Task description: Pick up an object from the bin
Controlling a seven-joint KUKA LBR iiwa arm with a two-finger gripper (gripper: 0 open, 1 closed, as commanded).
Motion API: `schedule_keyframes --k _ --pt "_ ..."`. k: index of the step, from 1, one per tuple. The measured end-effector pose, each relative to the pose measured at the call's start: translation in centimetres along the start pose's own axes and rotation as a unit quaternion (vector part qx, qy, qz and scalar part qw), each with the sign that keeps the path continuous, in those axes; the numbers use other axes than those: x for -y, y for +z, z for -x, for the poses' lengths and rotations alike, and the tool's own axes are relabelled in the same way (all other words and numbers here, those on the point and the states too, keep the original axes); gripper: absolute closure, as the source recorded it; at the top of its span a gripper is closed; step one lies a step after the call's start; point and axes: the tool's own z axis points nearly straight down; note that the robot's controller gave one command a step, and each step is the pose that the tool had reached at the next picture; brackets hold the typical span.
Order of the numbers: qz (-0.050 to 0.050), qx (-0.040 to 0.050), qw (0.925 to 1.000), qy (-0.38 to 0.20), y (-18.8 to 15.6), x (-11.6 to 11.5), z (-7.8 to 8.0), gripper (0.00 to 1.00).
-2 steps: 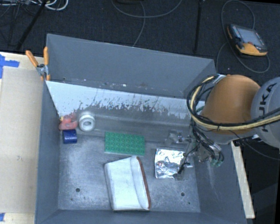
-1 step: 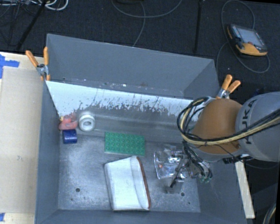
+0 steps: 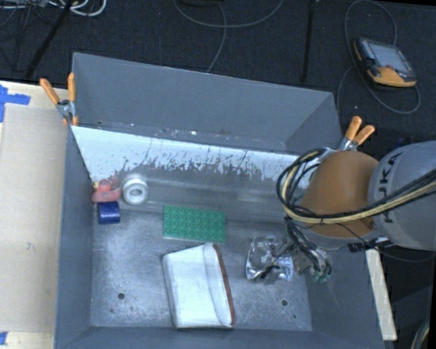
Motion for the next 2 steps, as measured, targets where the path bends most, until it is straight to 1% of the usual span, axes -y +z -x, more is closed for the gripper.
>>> schedule_keyframes --k 1,2 --pt "-0.001 0.0038 0.9994 -0.035 -12.2 -1.7 -1.4 1.00" --pt "-0.001 0.0027 0.9903 -0.139 -20.1 0.1 -0.5 1.00"
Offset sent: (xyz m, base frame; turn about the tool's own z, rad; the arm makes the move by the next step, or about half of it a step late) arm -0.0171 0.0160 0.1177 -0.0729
